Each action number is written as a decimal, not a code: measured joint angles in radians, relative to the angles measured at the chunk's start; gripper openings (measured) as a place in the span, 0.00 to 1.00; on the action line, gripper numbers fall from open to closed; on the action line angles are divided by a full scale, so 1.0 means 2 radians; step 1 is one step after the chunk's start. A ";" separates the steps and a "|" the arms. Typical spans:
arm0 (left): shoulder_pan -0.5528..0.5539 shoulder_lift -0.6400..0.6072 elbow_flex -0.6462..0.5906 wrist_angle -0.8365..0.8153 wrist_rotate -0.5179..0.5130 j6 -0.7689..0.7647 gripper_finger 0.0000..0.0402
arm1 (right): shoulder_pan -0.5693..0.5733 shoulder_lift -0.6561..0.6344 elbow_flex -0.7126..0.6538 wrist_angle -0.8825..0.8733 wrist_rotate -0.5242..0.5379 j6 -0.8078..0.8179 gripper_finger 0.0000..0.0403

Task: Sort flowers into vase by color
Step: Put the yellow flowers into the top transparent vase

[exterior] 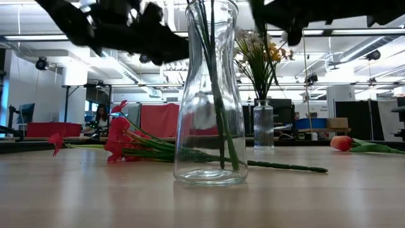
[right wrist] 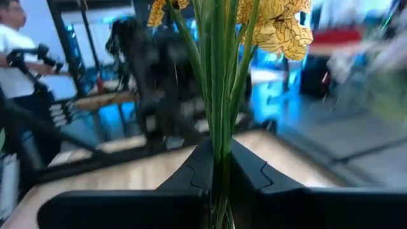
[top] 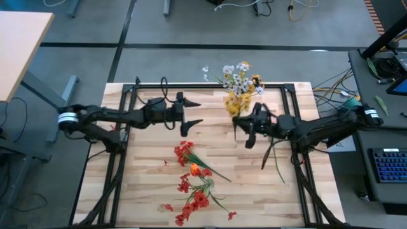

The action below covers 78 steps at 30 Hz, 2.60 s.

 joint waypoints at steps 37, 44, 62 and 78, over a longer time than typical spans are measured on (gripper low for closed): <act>0.024 0.414 0.241 0.203 -0.026 -0.071 0.79 | -0.115 -0.075 0.026 -0.045 0.017 -0.069 0.04; 0.024 0.430 0.260 0.208 -0.022 -0.085 0.85 | -0.115 -0.075 0.026 -0.066 0.017 -0.053 0.04; 0.024 0.489 0.326 0.219 -0.027 -0.086 0.98 | -0.114 -0.075 0.020 -0.068 0.000 -0.051 0.04; 0.026 0.489 0.350 0.170 -0.052 -0.073 0.98 | -0.114 -0.075 0.020 -0.069 0.000 -0.051 0.04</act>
